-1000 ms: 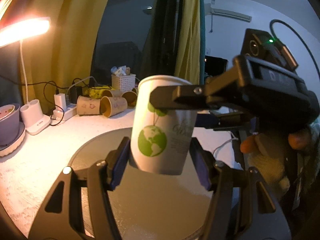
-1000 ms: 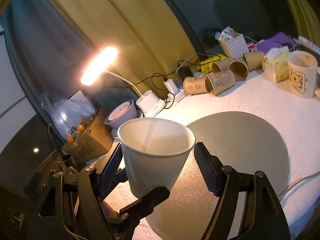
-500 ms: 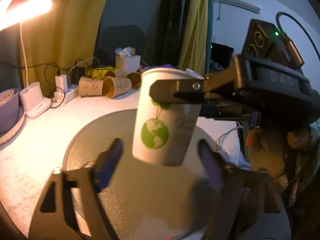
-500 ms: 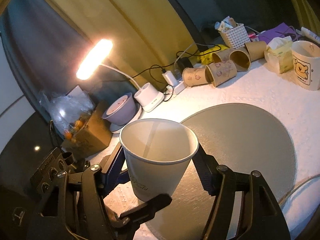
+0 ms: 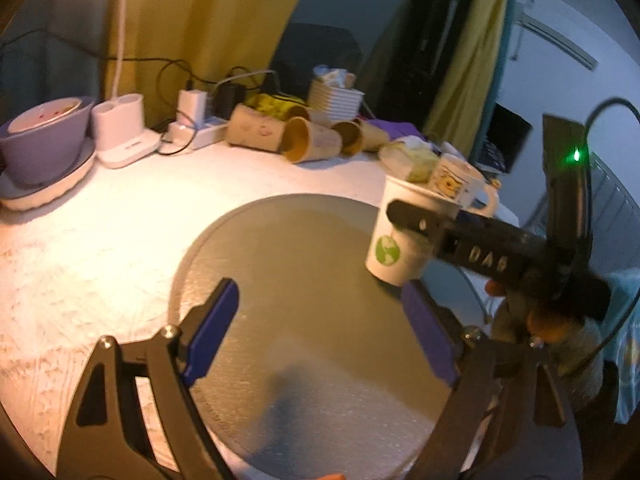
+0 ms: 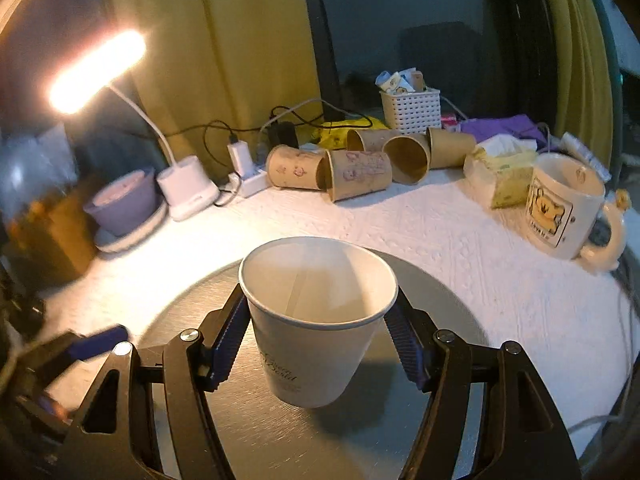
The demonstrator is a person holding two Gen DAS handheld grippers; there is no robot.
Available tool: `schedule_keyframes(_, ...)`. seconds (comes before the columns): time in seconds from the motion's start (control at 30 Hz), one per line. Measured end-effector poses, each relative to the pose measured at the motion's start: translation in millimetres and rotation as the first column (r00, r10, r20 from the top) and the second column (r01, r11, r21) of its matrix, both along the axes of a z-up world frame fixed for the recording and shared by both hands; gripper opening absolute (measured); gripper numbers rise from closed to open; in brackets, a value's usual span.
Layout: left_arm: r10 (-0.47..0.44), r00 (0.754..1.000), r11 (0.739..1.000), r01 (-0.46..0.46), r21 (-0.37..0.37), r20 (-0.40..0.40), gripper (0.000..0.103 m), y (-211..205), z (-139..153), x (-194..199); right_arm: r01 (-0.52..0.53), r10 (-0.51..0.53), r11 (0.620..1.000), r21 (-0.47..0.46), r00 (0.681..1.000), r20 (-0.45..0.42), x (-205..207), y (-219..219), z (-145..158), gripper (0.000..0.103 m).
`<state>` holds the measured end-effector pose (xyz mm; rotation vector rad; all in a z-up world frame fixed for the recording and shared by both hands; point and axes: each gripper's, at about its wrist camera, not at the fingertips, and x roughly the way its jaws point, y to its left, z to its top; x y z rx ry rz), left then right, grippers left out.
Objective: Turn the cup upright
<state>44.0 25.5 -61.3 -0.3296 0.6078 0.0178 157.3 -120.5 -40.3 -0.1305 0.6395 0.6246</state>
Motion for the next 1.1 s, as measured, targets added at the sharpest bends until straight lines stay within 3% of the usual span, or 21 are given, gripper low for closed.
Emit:
schedule_keyframes(0.27,0.035,0.999,0.999,-0.036,-0.027,-0.01,0.085,10.3,0.1,-2.1,0.001,0.009,0.995,-0.096,0.994,0.105,-12.1,15.2,-5.6,0.07)
schedule_keyframes(0.63,0.055,0.998,0.998,-0.055,-0.001,-0.011,0.085,7.7,0.6,-2.1,0.0,0.01,0.995,-0.101,0.996,0.093,-23.5,8.6,-6.8,0.071)
schedule_keyframes(0.8,0.07,0.997,0.998,-0.07,0.006,-0.013,0.085,8.3,0.5,-2.1,-0.016,0.025,0.995,-0.097,0.996,0.089,-30.2,4.2,-8.6,0.079)
schedule_keyframes(1.1,0.068,0.997,0.995,-0.071,0.068,0.043,0.085,-2.7,9.3,-9.6,-0.009,0.015,0.997,-0.077,0.998,0.068,-50.9,-15.0,-6.6,0.08)
